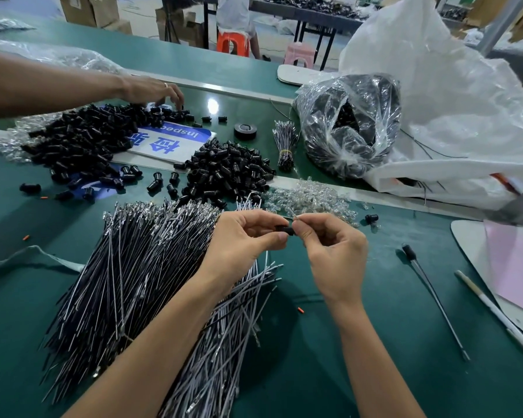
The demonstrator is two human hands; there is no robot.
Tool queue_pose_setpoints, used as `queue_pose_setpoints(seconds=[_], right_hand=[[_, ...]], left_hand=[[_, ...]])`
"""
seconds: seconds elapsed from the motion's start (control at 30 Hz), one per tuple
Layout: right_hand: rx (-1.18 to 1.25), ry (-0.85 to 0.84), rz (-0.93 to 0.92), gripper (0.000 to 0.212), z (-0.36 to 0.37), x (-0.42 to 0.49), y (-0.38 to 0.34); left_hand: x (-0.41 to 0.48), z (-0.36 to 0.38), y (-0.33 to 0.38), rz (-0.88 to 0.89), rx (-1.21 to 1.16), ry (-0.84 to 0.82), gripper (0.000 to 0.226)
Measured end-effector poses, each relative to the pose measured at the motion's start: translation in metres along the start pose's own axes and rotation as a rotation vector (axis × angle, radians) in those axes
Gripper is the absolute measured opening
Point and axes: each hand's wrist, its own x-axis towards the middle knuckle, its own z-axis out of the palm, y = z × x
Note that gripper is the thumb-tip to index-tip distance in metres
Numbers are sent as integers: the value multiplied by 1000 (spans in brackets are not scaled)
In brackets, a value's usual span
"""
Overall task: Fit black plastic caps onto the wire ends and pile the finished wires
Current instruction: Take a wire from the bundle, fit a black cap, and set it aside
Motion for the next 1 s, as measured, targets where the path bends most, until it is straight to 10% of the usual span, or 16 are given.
queue_pose_setpoints(seconds=[0.73, 1.0], right_hand=[[129, 27, 91, 22, 7, -2, 2], [89, 15, -12, 19, 11, -5, 3]], left_hand=[[0, 3, -3, -4, -26, 38, 26], [2, -1, -3, -121, -418, 88, 22]])
